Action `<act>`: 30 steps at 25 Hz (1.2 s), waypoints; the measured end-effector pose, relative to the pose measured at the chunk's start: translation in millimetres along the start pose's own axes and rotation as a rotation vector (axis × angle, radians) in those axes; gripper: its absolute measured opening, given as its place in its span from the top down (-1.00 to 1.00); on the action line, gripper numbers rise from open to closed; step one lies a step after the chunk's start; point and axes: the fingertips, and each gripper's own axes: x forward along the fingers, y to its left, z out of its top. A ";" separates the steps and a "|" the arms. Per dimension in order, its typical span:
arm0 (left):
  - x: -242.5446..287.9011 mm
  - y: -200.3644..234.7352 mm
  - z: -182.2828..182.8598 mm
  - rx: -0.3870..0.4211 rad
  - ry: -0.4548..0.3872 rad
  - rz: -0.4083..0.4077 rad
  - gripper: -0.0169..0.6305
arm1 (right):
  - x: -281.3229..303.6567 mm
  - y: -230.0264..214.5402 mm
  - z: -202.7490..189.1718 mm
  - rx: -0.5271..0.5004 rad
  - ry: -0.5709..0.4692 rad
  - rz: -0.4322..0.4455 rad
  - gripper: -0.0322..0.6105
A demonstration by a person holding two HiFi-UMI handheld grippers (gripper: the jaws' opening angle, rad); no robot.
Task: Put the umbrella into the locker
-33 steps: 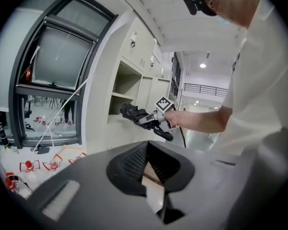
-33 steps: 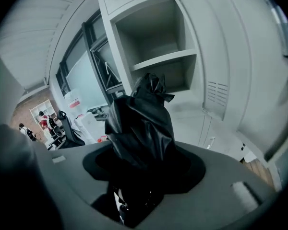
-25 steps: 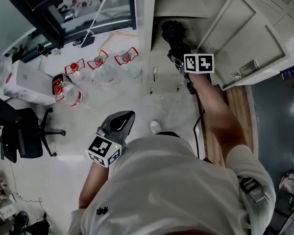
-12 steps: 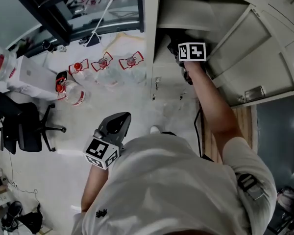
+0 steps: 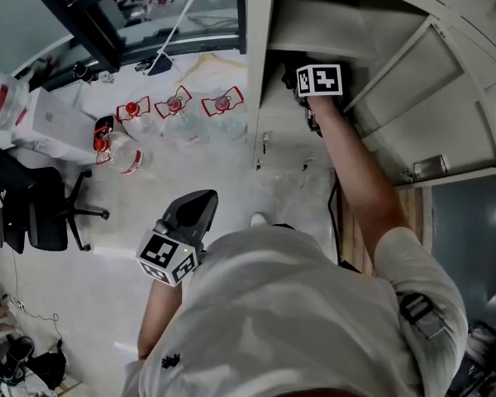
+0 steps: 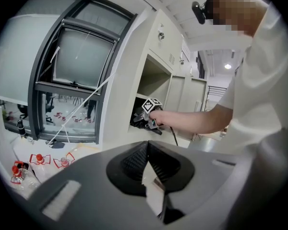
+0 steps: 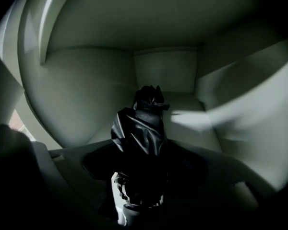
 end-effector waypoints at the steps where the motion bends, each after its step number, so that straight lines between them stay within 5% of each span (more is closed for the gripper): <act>1: -1.0 -0.1 -1.1 -0.001 0.002 0.001 0.77 | -0.3 0.4 0.2 -0.002 -0.003 0.001 0.09; 15: -36.5 -12.9 -18.7 0.017 0.014 -0.045 0.77 | -58.8 10.4 -0.5 -0.032 -0.115 -0.050 0.09; 30: -111.5 -36.7 -42.7 0.065 0.012 -0.154 0.77 | -156.4 54.1 -50.1 0.002 -0.200 -0.114 0.10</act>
